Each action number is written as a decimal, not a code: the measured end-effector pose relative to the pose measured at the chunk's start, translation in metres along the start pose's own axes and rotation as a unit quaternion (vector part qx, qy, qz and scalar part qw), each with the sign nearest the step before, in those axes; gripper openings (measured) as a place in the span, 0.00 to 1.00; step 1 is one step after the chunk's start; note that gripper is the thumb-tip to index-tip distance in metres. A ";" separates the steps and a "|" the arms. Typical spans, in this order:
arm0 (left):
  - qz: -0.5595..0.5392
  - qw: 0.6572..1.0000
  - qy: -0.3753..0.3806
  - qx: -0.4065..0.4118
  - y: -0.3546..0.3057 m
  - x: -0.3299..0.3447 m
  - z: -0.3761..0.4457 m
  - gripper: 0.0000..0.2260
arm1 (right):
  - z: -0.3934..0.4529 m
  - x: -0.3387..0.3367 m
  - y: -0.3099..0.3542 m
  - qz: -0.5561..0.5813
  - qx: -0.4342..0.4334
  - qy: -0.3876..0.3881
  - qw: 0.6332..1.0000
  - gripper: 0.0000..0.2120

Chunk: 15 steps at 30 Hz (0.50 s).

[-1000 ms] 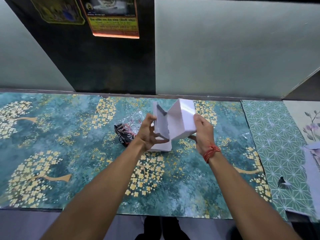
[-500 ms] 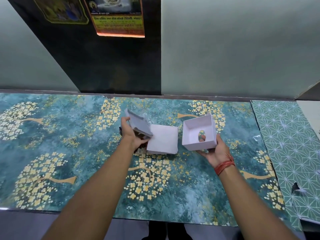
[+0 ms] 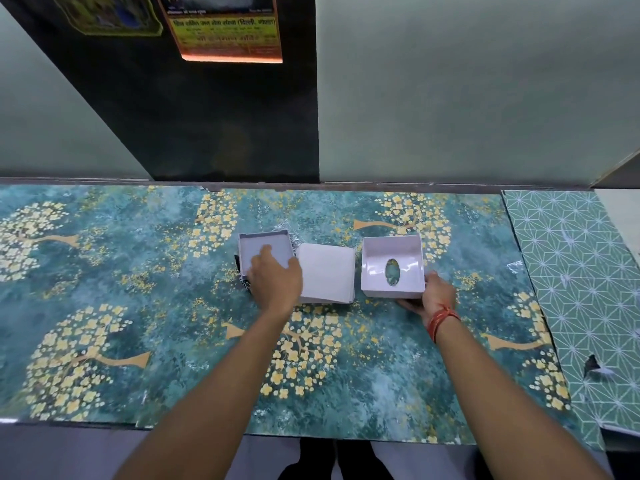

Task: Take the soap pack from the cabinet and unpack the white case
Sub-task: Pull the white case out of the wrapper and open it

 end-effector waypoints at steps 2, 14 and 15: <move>0.031 0.996 0.078 -0.025 0.008 0.026 -0.011 0.23 | -0.006 -0.020 0.015 -0.144 -0.092 -0.109 0.979 0.21; -0.006 0.984 0.139 -0.111 0.019 0.051 -0.018 0.14 | -0.133 0.100 0.000 -0.398 -0.364 0.121 0.833 0.16; -0.014 0.982 0.149 -0.114 0.019 0.053 -0.018 0.15 | -0.131 0.107 -0.009 -0.430 -0.343 0.124 0.826 0.18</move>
Point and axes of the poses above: each hand's wrist, its own z-axis towards the middle knuckle, its own x-axis out of the palm, y = z × x, the point moved 7 cm from there along z, towards the middle knuckle, and after that the axes turned 9 degrees about -y, right-handed, at the moved point
